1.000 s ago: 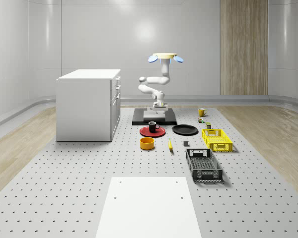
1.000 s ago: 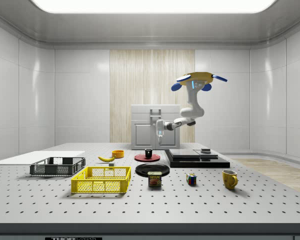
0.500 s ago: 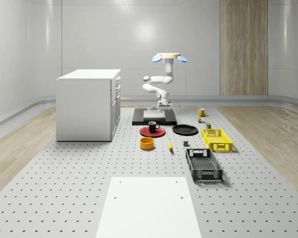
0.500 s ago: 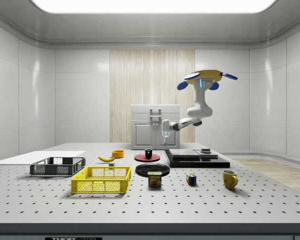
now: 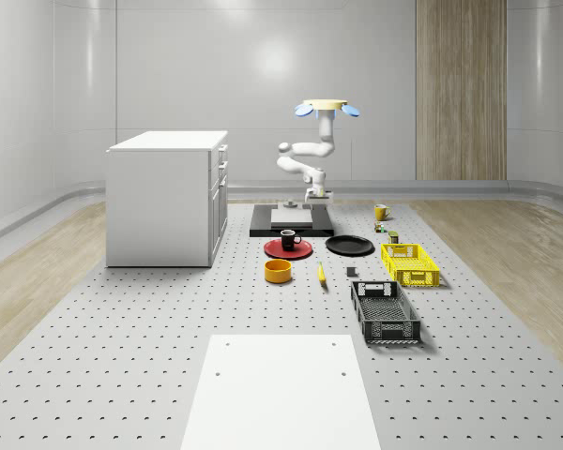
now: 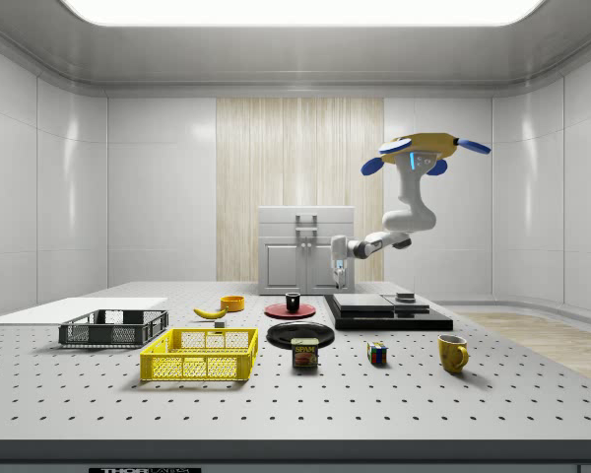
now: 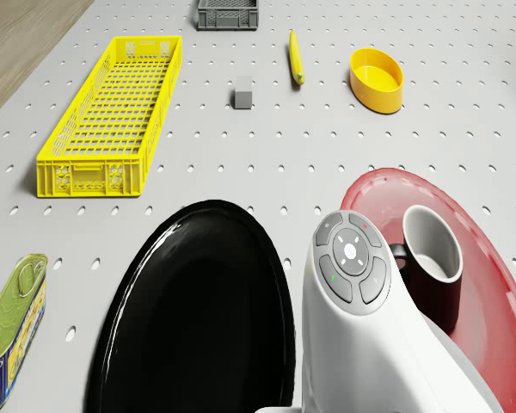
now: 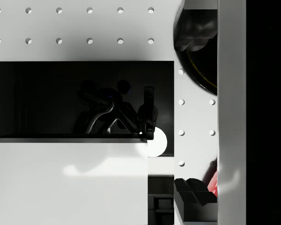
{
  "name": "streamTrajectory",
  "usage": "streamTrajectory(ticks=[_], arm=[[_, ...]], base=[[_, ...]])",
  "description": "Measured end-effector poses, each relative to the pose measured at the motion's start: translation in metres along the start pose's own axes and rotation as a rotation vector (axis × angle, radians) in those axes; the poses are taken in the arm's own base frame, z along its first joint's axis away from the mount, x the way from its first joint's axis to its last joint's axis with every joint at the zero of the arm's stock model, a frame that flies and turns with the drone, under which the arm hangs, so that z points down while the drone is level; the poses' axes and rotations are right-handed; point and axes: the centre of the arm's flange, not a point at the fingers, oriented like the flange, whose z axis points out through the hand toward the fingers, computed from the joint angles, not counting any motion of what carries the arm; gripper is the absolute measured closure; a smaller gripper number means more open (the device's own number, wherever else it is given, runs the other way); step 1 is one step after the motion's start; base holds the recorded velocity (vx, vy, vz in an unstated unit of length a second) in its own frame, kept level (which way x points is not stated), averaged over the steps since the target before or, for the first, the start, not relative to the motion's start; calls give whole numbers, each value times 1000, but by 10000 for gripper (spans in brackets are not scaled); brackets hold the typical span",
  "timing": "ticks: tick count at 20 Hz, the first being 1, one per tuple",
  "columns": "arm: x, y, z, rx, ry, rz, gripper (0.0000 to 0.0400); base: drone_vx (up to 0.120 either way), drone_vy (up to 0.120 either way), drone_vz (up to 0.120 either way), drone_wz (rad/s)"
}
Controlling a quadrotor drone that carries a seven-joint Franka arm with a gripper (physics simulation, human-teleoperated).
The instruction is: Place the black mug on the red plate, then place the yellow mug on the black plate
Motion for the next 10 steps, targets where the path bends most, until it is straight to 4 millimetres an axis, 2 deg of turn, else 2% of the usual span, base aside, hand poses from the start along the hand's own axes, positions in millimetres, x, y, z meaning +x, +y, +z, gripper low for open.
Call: streamTrajectory(ticks=[10], arm=[[0,0,0,0,0,0,0]], base=[[-120,120,0,0]])
